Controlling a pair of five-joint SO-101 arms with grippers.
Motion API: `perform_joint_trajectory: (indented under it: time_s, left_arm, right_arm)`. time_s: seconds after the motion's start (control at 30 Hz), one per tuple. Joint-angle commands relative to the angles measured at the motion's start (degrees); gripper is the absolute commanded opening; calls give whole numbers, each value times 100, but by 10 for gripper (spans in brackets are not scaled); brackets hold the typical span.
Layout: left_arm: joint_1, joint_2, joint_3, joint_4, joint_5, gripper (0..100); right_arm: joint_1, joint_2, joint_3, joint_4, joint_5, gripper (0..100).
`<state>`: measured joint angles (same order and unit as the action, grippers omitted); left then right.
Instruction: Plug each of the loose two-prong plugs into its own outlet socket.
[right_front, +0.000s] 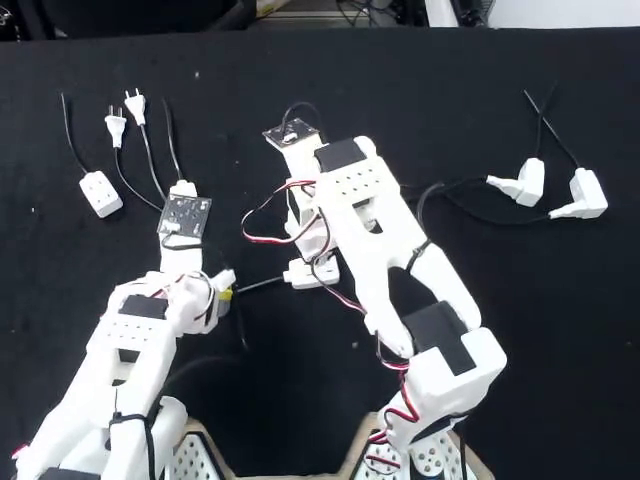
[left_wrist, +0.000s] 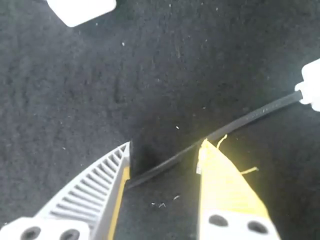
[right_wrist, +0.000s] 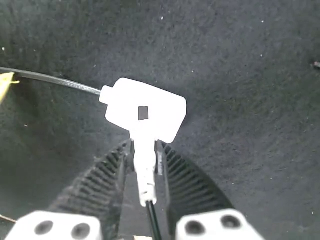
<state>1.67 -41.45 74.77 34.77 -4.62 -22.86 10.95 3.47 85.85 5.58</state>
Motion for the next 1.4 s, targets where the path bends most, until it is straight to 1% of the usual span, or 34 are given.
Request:
perform_joint_trajectory:
  time_s: [0.0,0.13,0.37,0.43,0.53,0.63,0.7,1.2,1.37]
  left_arm:
    - [75,-123,-57,-70,44,220]
    - [84,-123,-57,-70,44,220]
    - [92,-123,-57,-62,44,220]
    - [119,-132,-92,141,44,220]
    - [453,-132,-110,334,44,220]
    - [813,-132,-57,299,44,220]
    - [919,-132,-57,299,44,220]
    - [945,-132,-57,299,44,220]
    - [901,-132,-57,290,44,220]
  right_arm:
    - [44,-31,-22,79,-70,11]
    - [44,-31,-22,97,-273,11]
    - [53,-31,-40,237,-264,11]
    - [53,-31,-31,237,-264,11]
    - [53,-31,-31,237,-264,11]
    - [53,40,-40,229,-264,11]
    - [53,189,-75,237,-264,11]
    - [53,382,-198,229,-299,11]
    - [53,382,-444,396,-299,11]
